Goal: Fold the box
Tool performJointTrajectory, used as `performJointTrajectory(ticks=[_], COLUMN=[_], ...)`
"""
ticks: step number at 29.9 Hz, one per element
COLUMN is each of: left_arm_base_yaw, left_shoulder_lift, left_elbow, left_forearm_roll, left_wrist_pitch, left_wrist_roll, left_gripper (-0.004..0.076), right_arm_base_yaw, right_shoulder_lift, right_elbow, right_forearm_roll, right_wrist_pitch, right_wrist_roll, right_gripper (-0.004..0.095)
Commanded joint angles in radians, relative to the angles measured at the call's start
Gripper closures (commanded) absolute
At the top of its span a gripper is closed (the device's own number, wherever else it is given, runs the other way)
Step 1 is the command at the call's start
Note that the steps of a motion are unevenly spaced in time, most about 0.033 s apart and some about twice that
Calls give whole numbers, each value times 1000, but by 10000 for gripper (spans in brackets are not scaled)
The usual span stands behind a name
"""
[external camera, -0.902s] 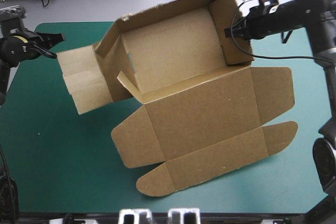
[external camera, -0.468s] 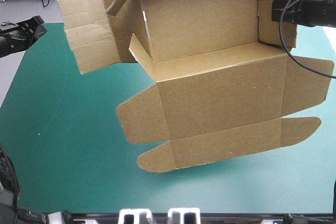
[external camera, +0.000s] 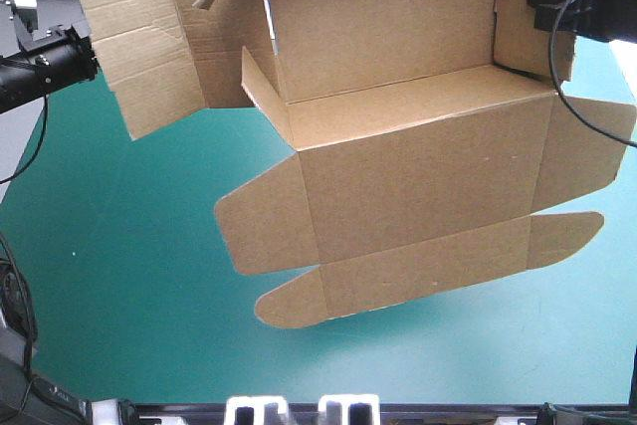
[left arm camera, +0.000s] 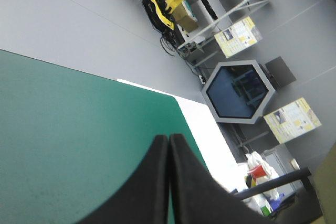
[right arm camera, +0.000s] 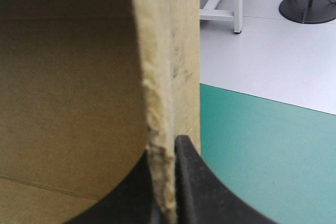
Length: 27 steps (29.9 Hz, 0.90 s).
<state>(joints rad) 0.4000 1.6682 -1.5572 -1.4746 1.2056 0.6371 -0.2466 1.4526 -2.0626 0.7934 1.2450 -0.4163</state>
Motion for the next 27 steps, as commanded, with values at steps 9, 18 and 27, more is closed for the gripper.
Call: performJointTrajectory(ticks=[9,18,27], left_arm_base_yaw=[-149,-255,-367], left_shoulder_lift=[-114,-178,-192], left_elbow=[-32,-32,-57], left_forearm_roll=[-84,-85,-94], left_wrist_pitch=[91,91,91], left_wrist_roll=[21,32,32], left_gripper=[568,474,474], right_arm_base_yaw=[-6,-4,-3], right_shoulder_lift=[36,81,101], right_elbow=[-27,-27,-27], right_forearm_roll=[105,116,125], right_wrist_pitch=[-25,-51,-57], right_wrist_roll=[-5,-7,-14], right_gripper=[932,931,931])
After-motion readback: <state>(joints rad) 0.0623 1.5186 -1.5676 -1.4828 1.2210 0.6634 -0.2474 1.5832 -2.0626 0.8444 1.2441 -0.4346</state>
